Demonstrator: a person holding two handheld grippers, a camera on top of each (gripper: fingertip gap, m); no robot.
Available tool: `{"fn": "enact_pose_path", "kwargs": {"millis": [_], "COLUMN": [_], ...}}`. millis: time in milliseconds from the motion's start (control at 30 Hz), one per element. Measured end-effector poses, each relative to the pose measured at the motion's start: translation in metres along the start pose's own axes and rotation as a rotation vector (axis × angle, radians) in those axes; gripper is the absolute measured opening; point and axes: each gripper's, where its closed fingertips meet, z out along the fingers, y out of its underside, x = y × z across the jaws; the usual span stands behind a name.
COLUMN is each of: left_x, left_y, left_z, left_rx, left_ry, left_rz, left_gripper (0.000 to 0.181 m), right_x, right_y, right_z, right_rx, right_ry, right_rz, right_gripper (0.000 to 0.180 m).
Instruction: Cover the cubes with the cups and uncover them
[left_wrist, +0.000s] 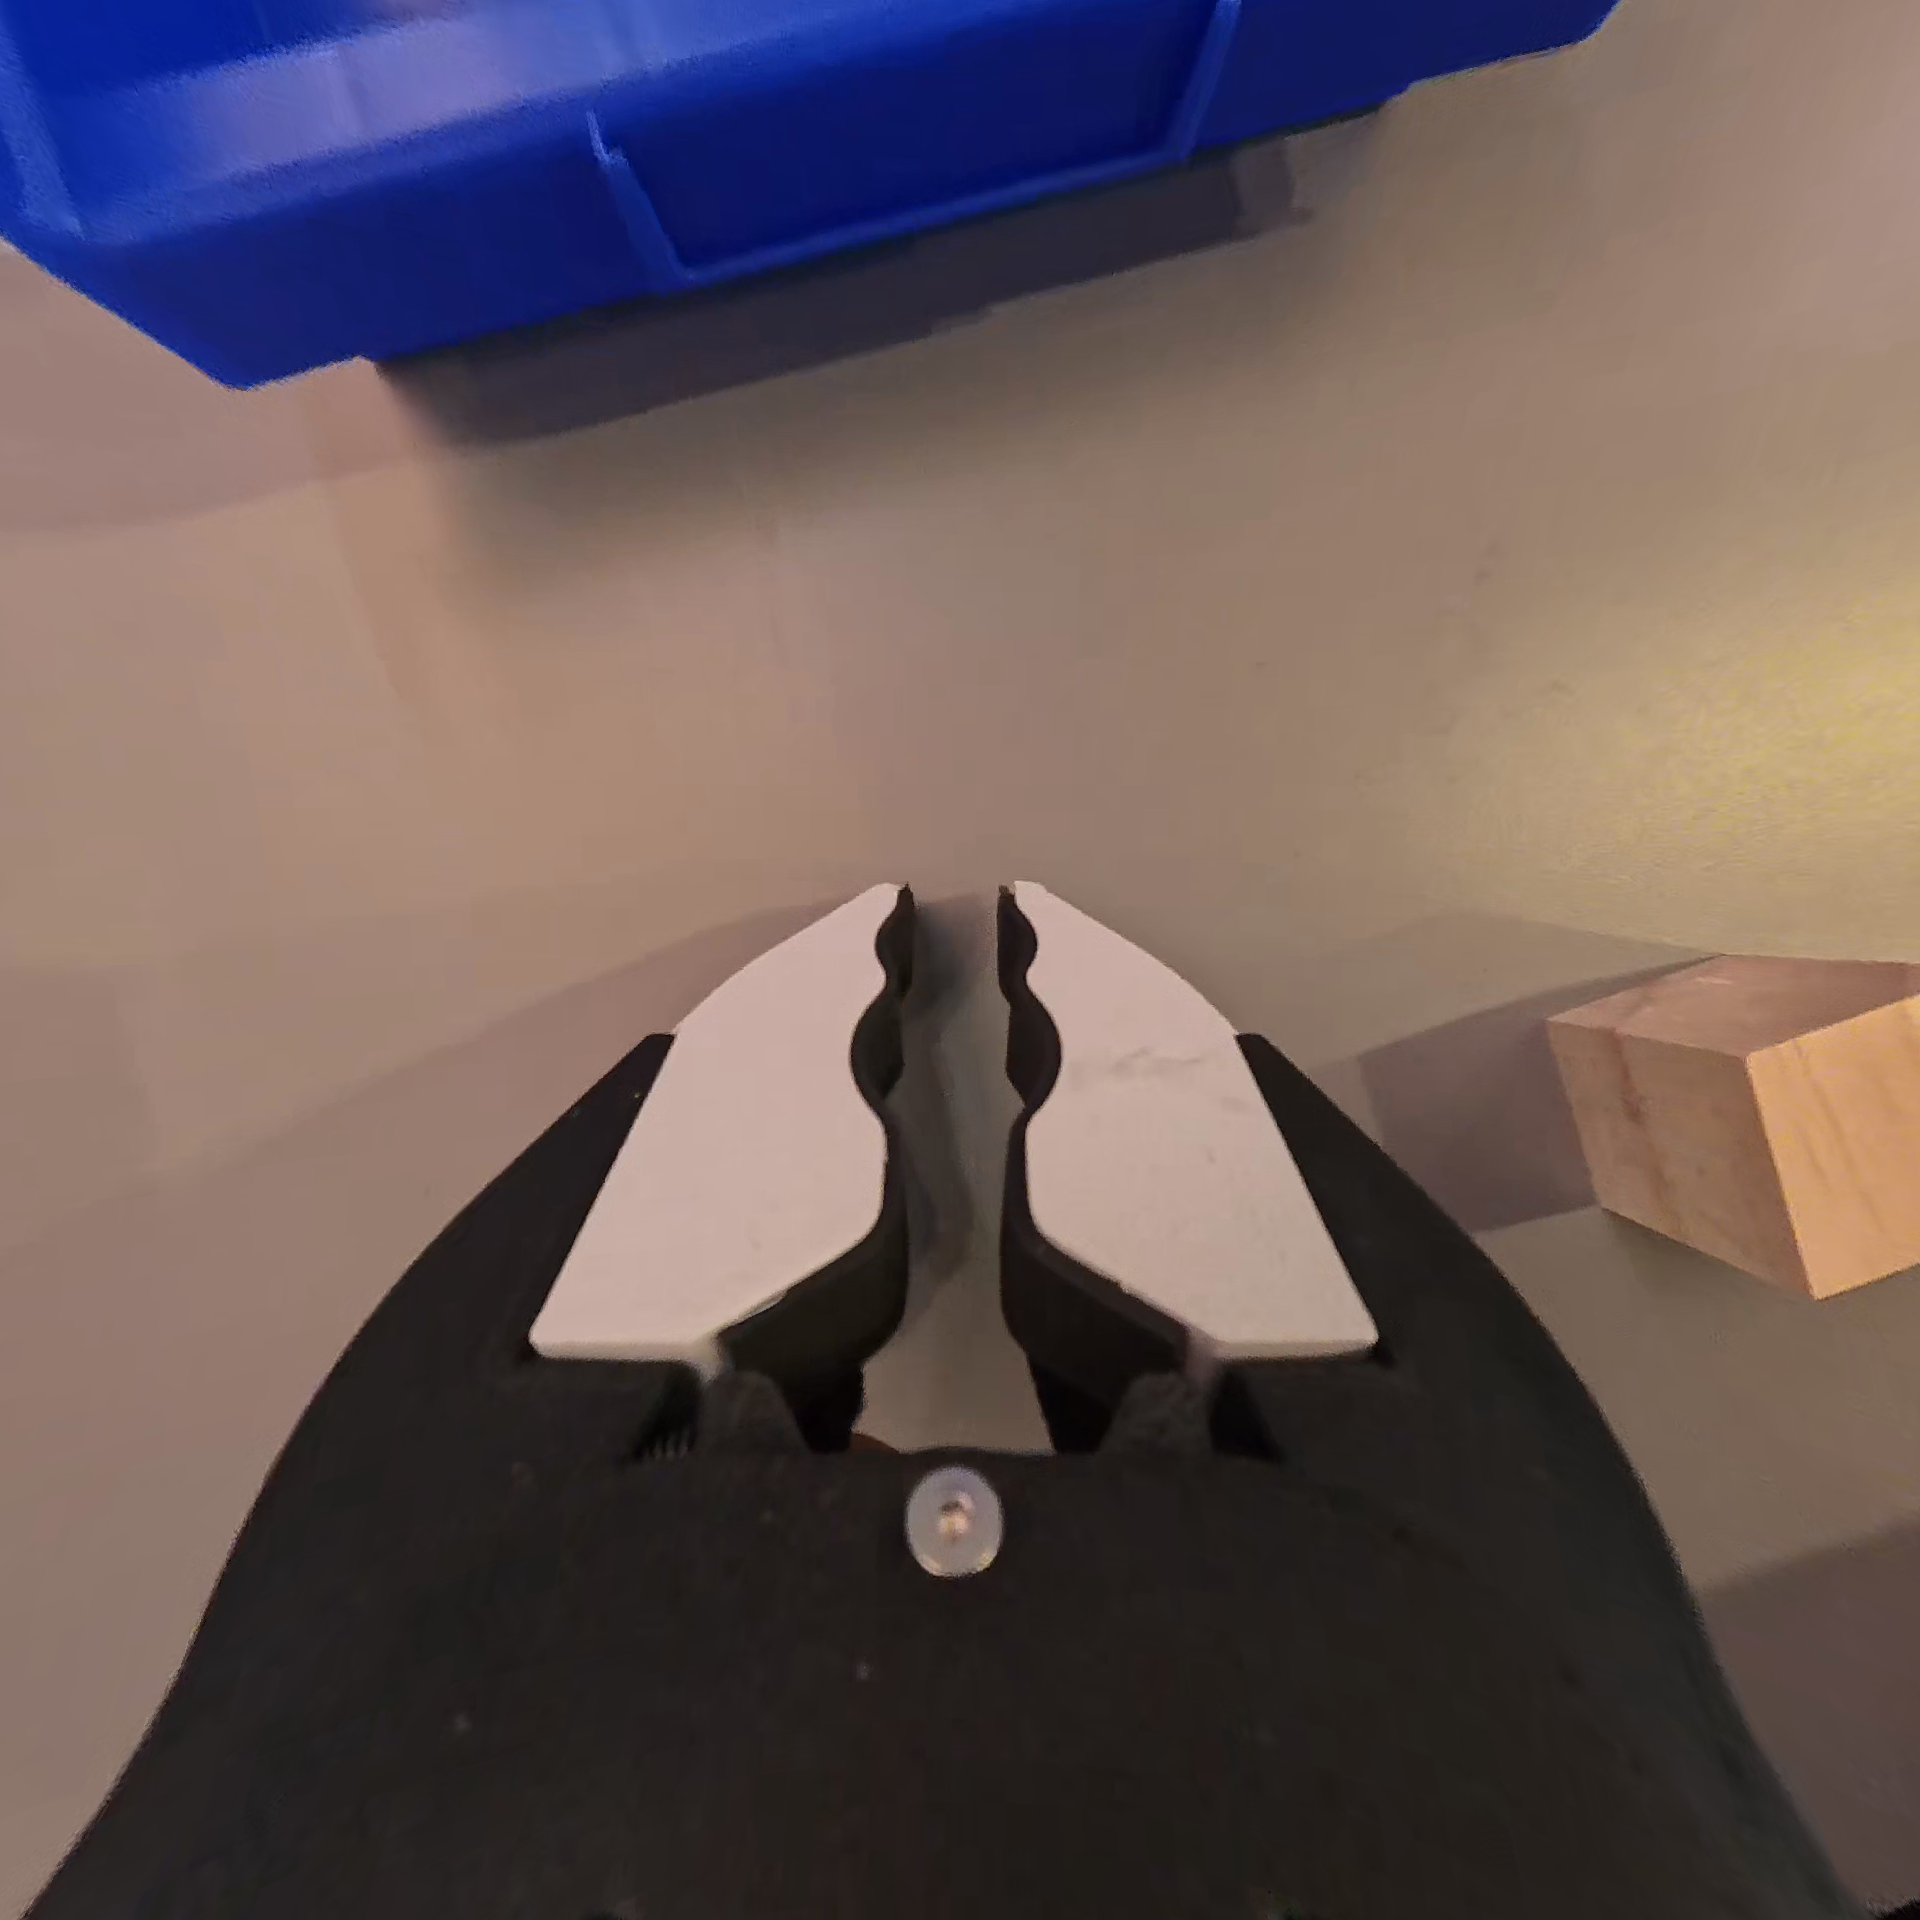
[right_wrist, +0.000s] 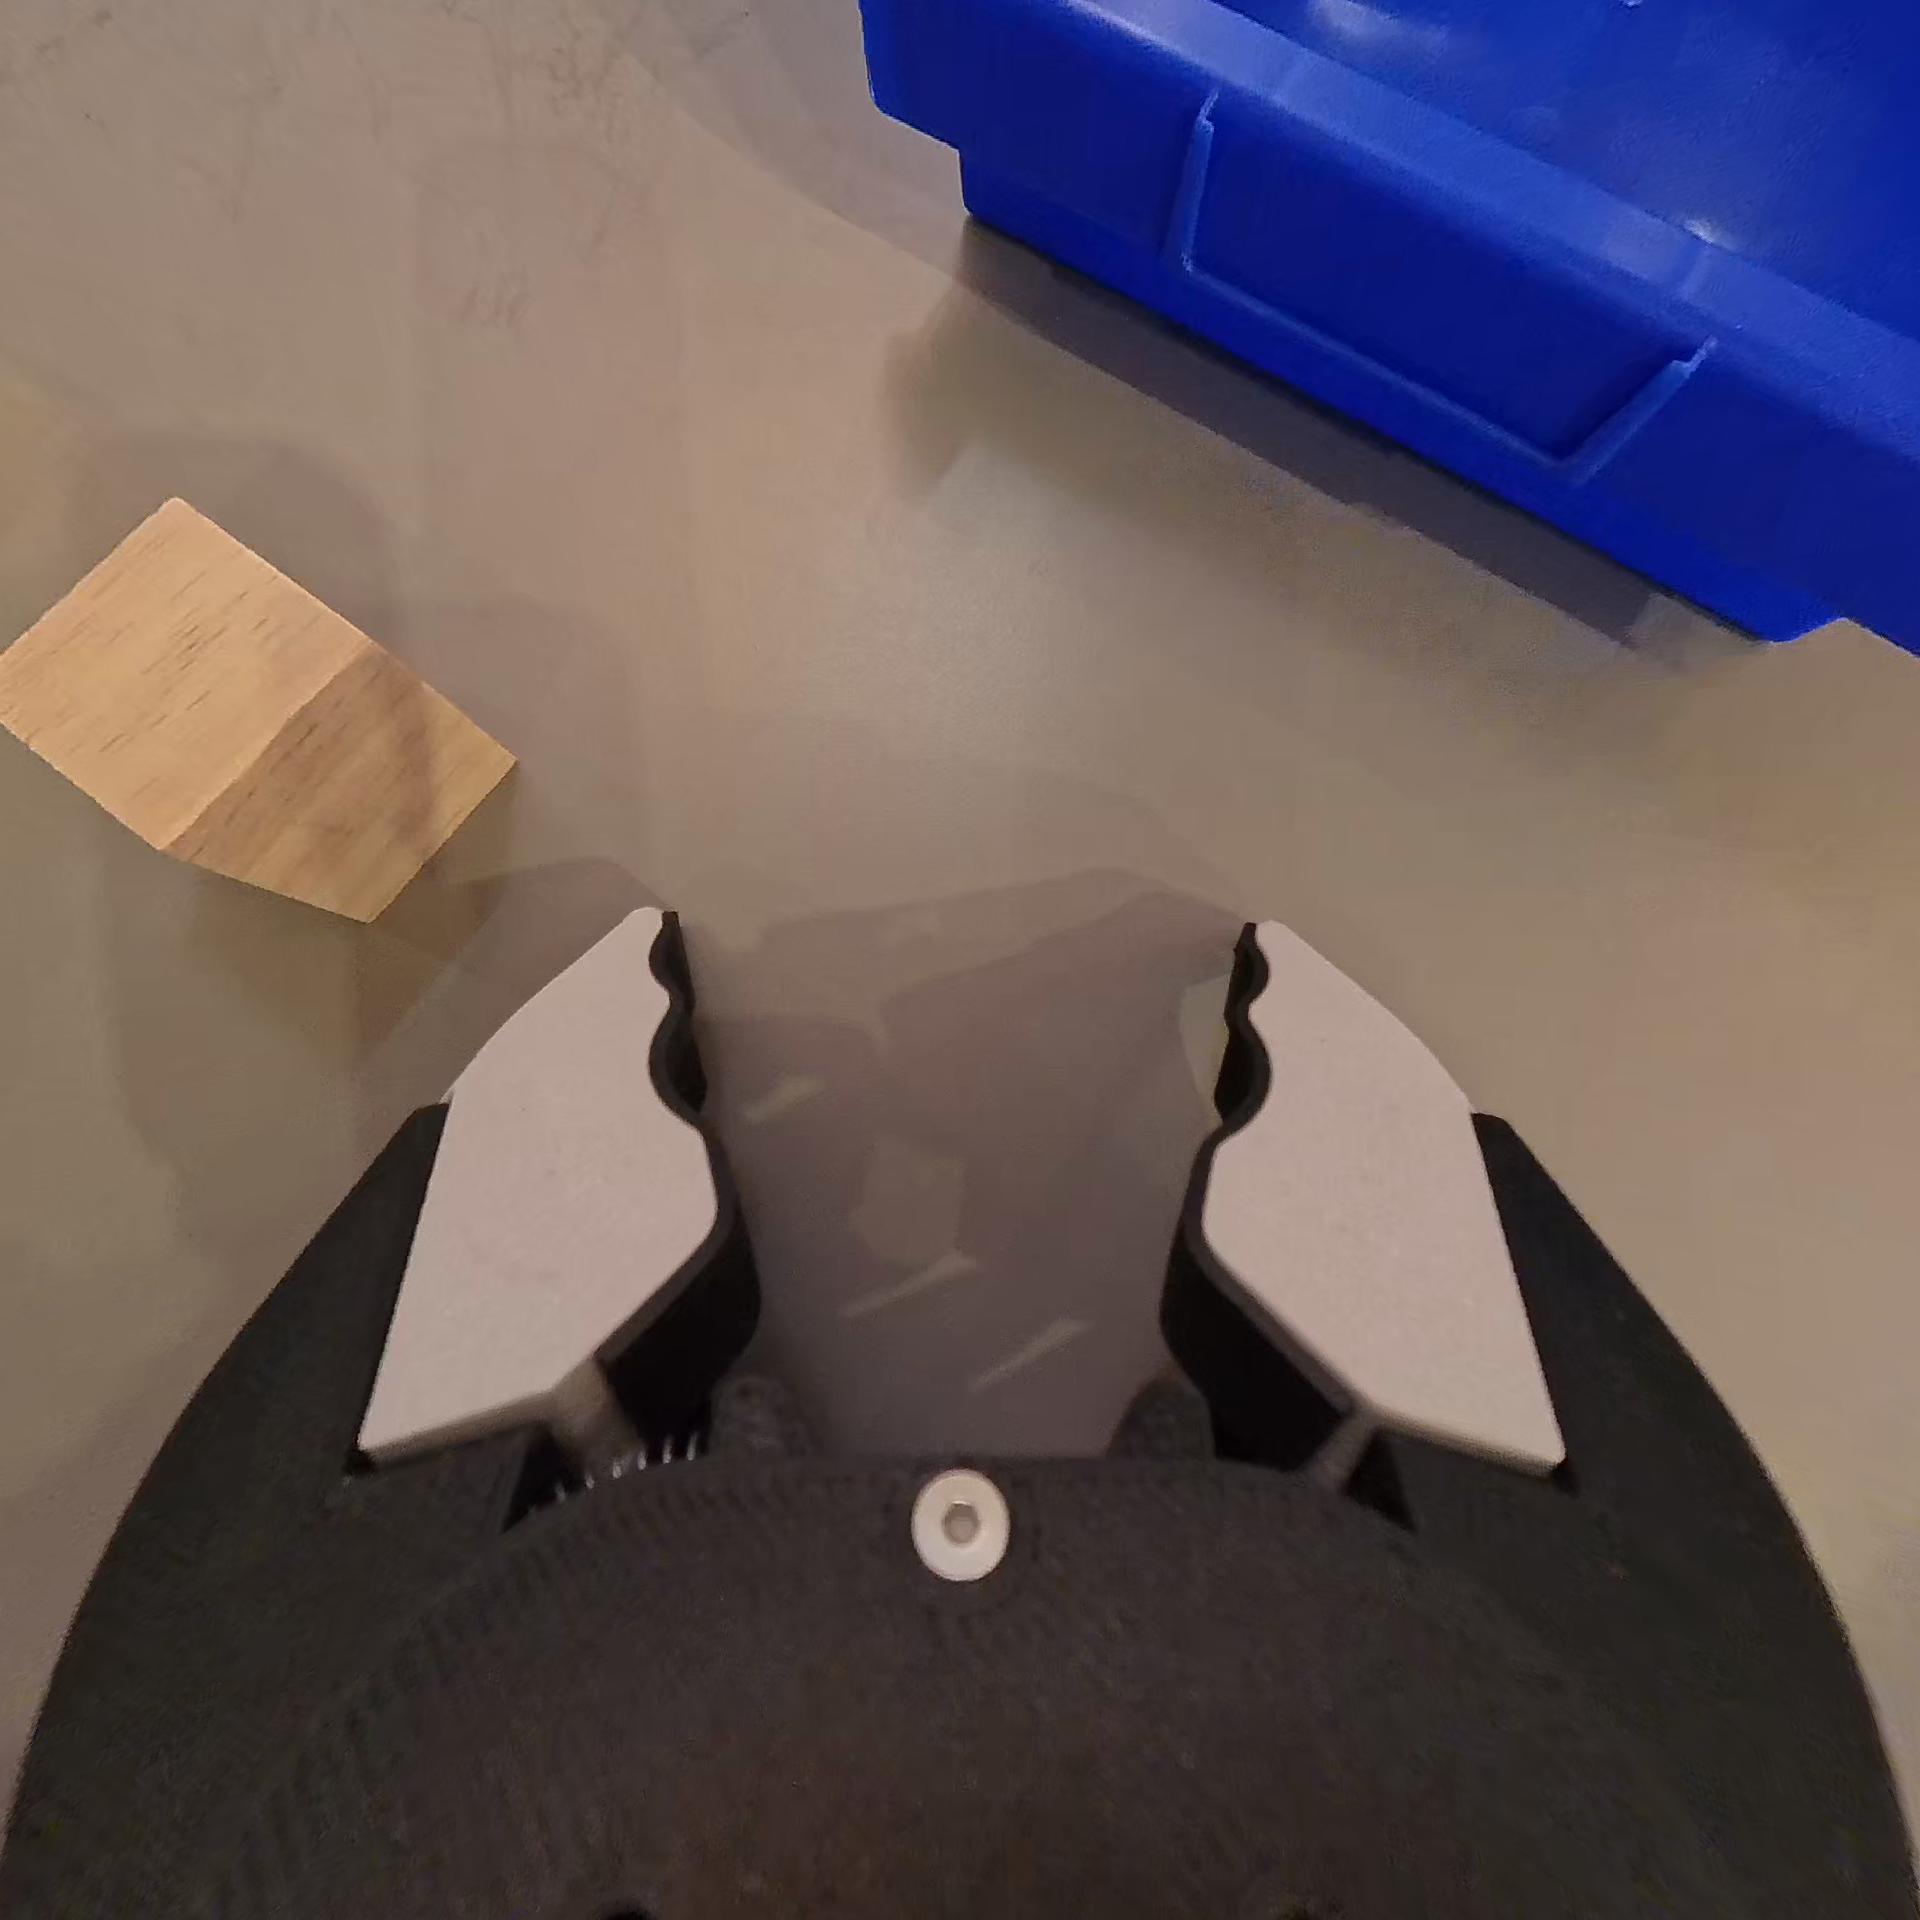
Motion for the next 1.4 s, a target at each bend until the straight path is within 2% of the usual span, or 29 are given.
{"fn": "enact_pose_path", "kwargs": {"millis": [133, 267, 367, 533, 633, 767, 933, 1200, 1400], "left_x": [-0.002, -0.007, -0.007, -0.002, -0.01, -0.027, -0.044, -0.046, -0.047], "left_y": [-0.04, -0.114, -0.175, -0.264, -0.3, -0.32, -0.324, -0.327, -0.327], "left_z": [-0.027, -0.071, -0.09, -0.08, -0.059, -0.02, 0.012, 0.027, 0.031], "left_rx": [0.148, 0.31, 0.388, 0.454, 0.464, 0.414, 0.346, 0.302, 0.262], "left_ry": [-0.036, -0.13, -0.203, -0.321, -0.409, -0.45, -0.512, -0.495, -0.457], "left_rz": [0.015, 0.152, 0.319, 0.678, 0.848, 0.937, 1.039, 1.112, 1.152], "left_gripper": [0.011, 0.013, 0.018, 0.023, 0.03, 0.03, 0.021, 0.021, 0.012], "right_x": [0.0, 0.0, 0.0, 0.0, 0.0, 0.0, 0.001, 0.002, 0.002], "right_y": [0.0, 0.0, 0.0, 0.0, 0.0, 0.0, 0.0, -0.001, -0.001], "right_z": [0.0, 0.0, 0.0, 0.0, 0.0, 0.0, 0.0, 0.0, 0.0], "right_rx": [0.0, 0.0, 0.0, 0.001, 0.0, 0.001, 0.001, 0.003, 0.004], "right_ry": [0.0, 0.0, 0.001, 0.001, 0.001, 0.002, 0.004, 0.009, 0.01], "right_rz": [0.001, 0.002, 0.002, 0.003, 0.003, 0.003, 0.005, 0.012, 0.013], "right_gripper": [0.099, 0.099, 0.098, 0.098, 0.098, 0.098, 0.097, 0.095, 0.094]}}
